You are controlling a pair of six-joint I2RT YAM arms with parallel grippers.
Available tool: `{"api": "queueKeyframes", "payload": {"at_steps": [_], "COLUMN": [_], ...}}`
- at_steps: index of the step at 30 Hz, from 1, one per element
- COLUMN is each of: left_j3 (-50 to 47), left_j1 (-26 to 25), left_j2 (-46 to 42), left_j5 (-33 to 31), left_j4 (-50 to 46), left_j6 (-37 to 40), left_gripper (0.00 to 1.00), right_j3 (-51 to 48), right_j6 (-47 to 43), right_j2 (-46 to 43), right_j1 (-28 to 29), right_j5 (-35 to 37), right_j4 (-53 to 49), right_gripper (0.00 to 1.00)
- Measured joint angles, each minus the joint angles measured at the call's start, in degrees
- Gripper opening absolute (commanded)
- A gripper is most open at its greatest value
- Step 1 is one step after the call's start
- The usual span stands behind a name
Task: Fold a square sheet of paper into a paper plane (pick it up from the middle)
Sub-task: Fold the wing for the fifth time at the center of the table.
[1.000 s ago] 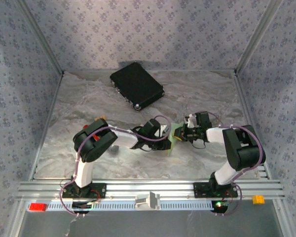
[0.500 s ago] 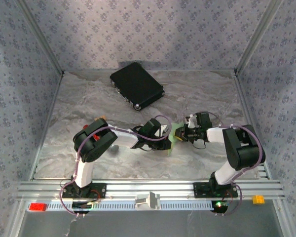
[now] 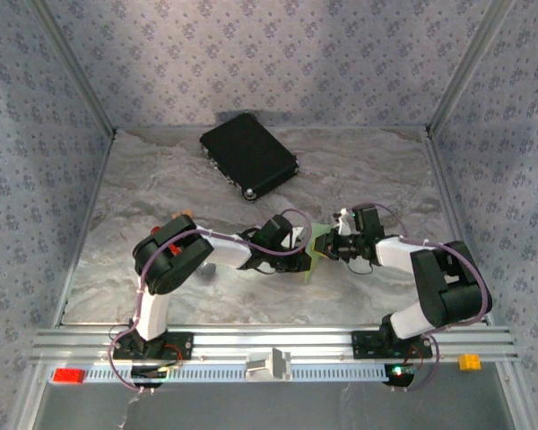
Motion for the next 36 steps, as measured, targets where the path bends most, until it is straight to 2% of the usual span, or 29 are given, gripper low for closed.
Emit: {"api": "queueKeyframes", "payload": {"at_steps": [10,29,36], "left_j3": [0.0,0.7,0.7], "left_j1": [0.0,0.0,0.0], "left_j2": [0.0,0.0,0.0], "left_j5": [0.0,0.1,0.5], "left_j4": [0.0,-1.2,-1.2], "left_j6": [0.0,0.5,1.3], "left_gripper": [0.00,0.00,0.11], "right_j3": [0.0,0.8,1.3], "right_j6": [0.0,-1.1,-1.1], "right_j2": [3.9,5.4,6.5], "right_j1": [-0.5,-1.0,-1.0], "right_j5": [0.2,1.9,1.8], "right_j4": [1.0,-0.2,-0.3], "right_gripper": [0.08,0.07,0.07]}}
